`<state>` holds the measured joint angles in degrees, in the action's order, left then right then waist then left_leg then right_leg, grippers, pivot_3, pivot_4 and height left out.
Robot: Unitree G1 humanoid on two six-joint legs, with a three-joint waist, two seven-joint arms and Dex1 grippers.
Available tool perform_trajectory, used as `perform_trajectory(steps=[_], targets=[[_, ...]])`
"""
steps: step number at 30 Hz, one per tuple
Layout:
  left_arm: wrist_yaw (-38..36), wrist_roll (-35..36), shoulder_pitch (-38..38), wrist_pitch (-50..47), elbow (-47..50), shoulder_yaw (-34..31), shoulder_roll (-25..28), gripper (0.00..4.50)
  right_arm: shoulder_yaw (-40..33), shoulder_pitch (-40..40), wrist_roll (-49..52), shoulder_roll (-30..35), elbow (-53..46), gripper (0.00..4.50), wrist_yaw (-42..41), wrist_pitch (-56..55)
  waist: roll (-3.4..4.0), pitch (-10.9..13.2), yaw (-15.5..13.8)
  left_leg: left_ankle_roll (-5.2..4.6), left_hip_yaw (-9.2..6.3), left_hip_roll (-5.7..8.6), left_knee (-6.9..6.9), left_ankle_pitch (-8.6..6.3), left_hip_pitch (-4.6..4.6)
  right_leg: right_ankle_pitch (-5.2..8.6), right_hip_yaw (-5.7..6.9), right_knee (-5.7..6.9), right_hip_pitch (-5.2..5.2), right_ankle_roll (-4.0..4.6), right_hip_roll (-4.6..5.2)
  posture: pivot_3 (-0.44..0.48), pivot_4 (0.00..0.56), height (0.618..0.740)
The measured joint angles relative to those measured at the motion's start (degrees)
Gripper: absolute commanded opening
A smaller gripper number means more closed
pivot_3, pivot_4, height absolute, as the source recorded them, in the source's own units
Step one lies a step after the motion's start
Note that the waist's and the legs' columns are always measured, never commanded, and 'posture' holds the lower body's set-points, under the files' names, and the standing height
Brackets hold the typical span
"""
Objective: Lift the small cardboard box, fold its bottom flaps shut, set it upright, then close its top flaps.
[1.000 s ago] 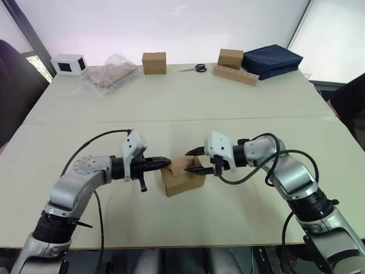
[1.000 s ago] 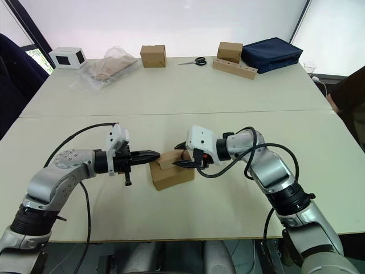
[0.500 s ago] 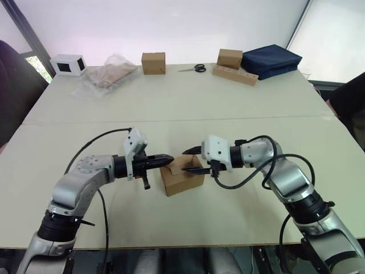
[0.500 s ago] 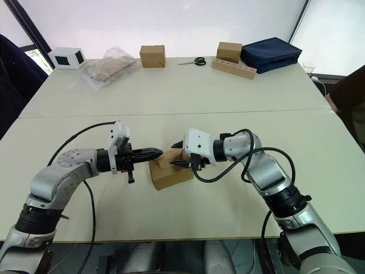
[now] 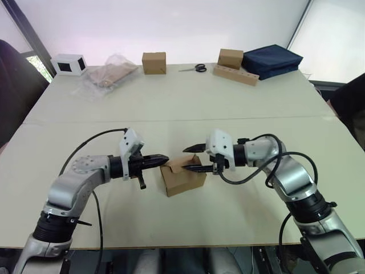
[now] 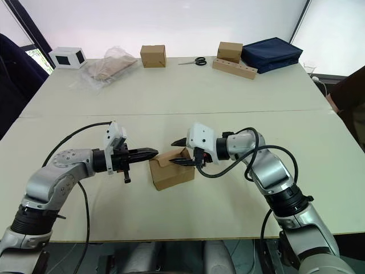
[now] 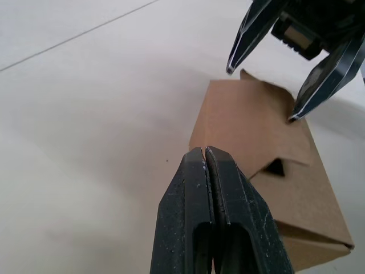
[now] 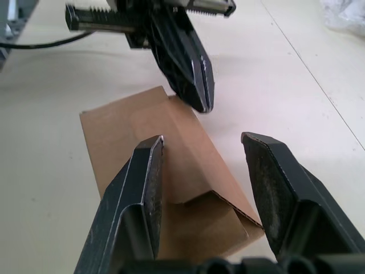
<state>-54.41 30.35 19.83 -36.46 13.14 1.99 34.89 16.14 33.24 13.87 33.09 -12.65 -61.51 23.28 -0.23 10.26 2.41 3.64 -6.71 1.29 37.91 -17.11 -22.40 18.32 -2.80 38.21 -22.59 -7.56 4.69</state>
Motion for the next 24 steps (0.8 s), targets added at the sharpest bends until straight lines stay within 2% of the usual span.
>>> perform_trajectory(steps=[8,24], targets=[[-0.2,-0.4,0.0,0.6,0.0,0.1,-0.1,0.0,1.1,-0.8,-3.6,1.5,0.7,2.21,-0.3,-4.4,0.0,0.0,0.0,0.0,0.03,0.01,0.0,0.0,0.0,0.0,0.0,0.0,0.0,0.0,0.0,0.0,0.15,0.74],[0.3,1.8,-0.1,-1.2,-0.1,-0.8,-0.2,0.0,1.4,-0.7,-6.3,-0.5,3.2,2.21,1.5,-9.9,0.0,0.0,0.0,0.01,0.01,0.0,0.0,0.01,0.0,0.0,0.0,0.0,0.0,0.0,0.0,0.0,0.15,0.74]])
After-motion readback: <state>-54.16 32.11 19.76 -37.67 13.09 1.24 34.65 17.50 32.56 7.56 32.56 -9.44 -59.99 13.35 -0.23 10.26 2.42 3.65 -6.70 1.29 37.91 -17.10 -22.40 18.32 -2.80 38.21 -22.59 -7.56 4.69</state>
